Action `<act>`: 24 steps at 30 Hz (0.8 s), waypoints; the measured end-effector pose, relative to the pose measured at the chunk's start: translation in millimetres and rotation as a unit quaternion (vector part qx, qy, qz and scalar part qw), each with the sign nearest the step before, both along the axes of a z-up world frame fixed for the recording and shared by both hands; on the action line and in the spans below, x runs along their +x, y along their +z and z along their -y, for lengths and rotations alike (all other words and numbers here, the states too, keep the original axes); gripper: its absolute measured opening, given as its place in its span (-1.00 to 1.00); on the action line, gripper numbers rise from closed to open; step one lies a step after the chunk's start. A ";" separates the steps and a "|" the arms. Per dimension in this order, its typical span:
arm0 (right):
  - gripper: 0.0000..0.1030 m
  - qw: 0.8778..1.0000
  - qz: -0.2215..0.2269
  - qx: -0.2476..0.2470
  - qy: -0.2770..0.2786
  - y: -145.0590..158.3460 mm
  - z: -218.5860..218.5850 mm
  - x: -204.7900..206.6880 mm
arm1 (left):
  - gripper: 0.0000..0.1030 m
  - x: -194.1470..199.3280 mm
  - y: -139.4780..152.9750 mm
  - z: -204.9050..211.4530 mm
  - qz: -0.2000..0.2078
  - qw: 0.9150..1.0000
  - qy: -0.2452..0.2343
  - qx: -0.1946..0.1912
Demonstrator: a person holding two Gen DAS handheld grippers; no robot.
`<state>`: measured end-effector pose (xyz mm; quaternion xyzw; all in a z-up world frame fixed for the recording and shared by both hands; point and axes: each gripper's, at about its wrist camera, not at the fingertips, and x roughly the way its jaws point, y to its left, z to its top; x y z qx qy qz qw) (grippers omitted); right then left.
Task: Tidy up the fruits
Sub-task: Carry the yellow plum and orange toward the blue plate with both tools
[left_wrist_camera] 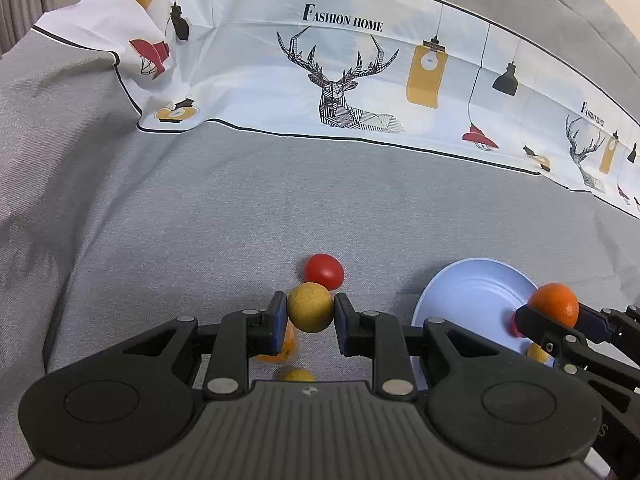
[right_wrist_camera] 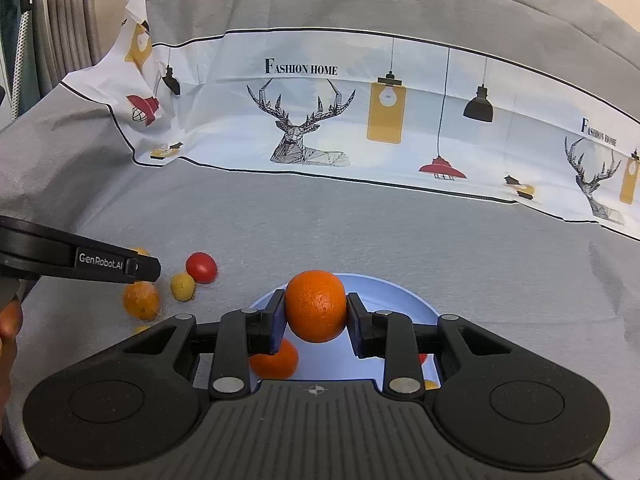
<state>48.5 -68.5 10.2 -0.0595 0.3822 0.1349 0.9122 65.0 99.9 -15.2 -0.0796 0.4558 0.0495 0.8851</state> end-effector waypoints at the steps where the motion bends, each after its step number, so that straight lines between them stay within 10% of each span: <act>1: -0.37 1.000 0.000 0.000 -0.001 0.0 0.7 0.3 | -0.47 0.2 0.2 0.9 0.000 1.000 0.000 0.000; 24: -0.37 0.995 -0.020 -0.007 -0.101 -3.4 42.9 9.7 | -0.47 -0.4 2.7 10.2 0.011 0.998 -0.045 -0.043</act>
